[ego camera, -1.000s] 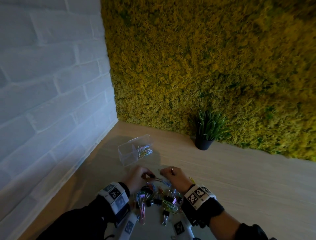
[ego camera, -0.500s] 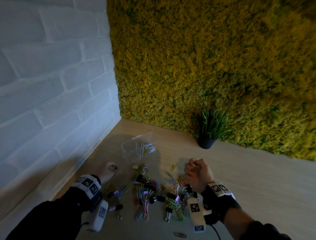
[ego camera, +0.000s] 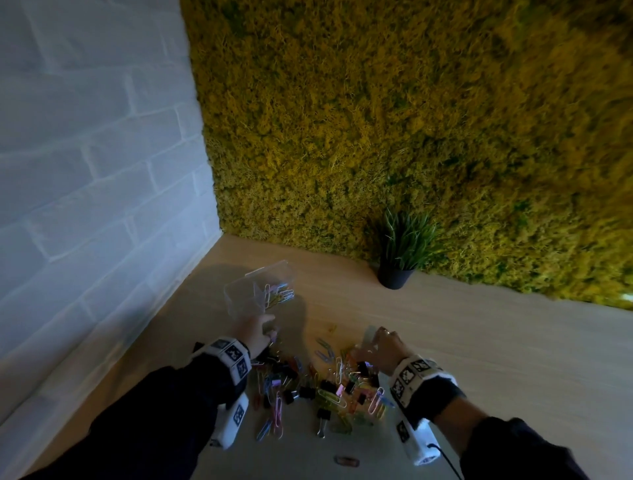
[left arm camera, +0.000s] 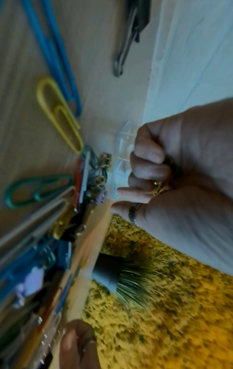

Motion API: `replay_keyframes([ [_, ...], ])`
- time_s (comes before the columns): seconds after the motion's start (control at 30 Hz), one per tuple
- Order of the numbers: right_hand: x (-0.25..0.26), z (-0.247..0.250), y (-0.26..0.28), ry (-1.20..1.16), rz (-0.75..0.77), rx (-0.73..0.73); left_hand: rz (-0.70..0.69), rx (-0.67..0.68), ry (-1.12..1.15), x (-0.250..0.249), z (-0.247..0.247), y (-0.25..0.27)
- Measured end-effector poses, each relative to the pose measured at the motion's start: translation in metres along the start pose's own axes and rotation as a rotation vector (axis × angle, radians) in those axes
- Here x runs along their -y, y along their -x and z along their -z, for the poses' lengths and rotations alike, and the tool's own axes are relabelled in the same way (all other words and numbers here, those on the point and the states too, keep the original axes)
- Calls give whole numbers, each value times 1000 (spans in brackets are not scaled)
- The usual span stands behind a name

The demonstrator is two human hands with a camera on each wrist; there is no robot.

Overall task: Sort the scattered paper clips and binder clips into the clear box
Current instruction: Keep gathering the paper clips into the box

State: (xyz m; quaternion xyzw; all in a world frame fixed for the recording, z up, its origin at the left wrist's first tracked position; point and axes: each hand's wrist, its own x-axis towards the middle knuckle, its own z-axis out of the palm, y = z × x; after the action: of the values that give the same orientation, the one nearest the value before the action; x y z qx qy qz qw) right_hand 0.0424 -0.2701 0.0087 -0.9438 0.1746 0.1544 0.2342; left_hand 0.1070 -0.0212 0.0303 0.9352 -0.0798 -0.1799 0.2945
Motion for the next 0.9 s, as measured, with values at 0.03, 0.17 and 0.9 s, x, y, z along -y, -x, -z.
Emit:
replay_keyframes([
  [0.03, 3, -3, 1, 119, 2, -5, 13, 2, -23, 0, -3, -3],
  [0.17, 10, -15, 2, 215, -61, -15, 82, 3, -9, 4, -11, -12],
  [0.9, 27, 12, -5, -1311, -31, 262, 55, 114, -43, 38, 26, -21],
])
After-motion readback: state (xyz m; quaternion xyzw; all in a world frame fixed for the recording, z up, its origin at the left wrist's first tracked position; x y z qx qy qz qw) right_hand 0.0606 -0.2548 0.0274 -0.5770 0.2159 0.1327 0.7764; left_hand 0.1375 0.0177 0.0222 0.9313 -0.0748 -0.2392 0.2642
